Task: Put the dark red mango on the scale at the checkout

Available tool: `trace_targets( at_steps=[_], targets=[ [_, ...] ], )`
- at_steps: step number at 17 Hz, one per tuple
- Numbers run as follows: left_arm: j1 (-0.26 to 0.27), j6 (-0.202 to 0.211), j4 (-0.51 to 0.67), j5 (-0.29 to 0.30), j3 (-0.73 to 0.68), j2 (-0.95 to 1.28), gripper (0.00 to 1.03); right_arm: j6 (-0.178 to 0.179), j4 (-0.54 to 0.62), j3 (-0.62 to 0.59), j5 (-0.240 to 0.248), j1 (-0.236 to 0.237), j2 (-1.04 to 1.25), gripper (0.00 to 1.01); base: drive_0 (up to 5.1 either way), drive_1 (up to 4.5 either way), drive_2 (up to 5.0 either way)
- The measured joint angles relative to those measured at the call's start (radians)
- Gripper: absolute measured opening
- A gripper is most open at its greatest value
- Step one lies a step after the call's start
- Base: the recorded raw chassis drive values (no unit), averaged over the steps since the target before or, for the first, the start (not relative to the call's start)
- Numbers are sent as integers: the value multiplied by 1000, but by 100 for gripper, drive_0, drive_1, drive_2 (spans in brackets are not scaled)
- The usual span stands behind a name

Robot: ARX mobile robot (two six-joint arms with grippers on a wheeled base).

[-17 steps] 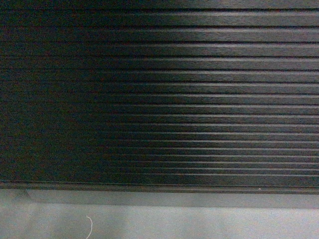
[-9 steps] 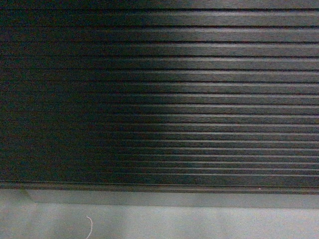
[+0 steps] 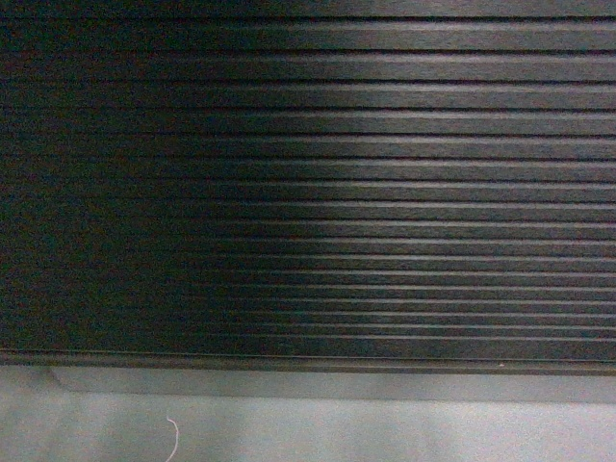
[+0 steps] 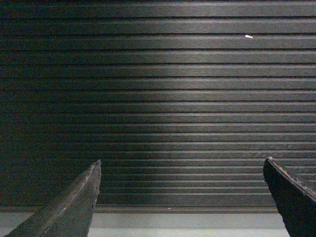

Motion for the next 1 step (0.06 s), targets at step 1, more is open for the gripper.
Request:
trace_targets(
  at_steps=[1],
  targets=[
    [0,0,0,0,0,0,98,0,0,0,0,0,0,98,0,0,0]
  ],
)
